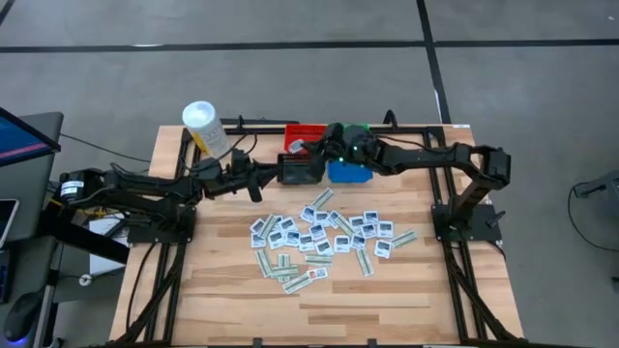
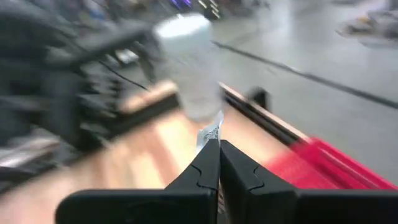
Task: Pick & Place First Aid Supplies
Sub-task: Put the ointment pack into the green basket
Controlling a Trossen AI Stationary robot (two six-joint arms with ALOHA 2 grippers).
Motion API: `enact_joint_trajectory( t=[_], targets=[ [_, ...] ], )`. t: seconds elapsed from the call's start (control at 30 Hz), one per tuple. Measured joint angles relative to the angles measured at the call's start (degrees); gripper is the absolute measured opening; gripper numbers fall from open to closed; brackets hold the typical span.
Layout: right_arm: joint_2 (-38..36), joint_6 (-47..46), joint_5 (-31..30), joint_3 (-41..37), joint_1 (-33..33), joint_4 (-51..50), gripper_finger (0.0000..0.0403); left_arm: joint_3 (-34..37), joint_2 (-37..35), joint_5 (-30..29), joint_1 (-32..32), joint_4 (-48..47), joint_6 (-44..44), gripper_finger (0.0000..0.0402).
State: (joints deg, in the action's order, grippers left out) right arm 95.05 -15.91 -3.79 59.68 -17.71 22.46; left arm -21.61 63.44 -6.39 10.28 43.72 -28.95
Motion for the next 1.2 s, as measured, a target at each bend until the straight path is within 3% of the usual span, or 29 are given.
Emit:
enact_joint_trajectory(
  t=[0.37,0.67,1.0,1.2],
  targets=[
    [0.15,-0.03,-9.43,-0.08,-10.42,-17.74,0.0,0.0,0.0,-0.11,-3.16,-0.87,-0.04,0.0095],
    [0.15,-1.54,-9.74,-0.09,-16.65,-27.03,0.0006,0.0,0.0,-0.26,-3.91,-1.26,-1.54,0.0095],
    [0.15,-1.4,-9.65,-0.09,-15.56,-30.16,0.011,0.0,0.0,-0.42,-3.91,-1.33,-3.06,0.0095],
    [-0.33,-1.26,-13.55,-0.12,-12.58,-31.05,0.0145,0.0,0.0,-0.42,-3.91,-4.43,-2.99,0.0095]
  ],
)
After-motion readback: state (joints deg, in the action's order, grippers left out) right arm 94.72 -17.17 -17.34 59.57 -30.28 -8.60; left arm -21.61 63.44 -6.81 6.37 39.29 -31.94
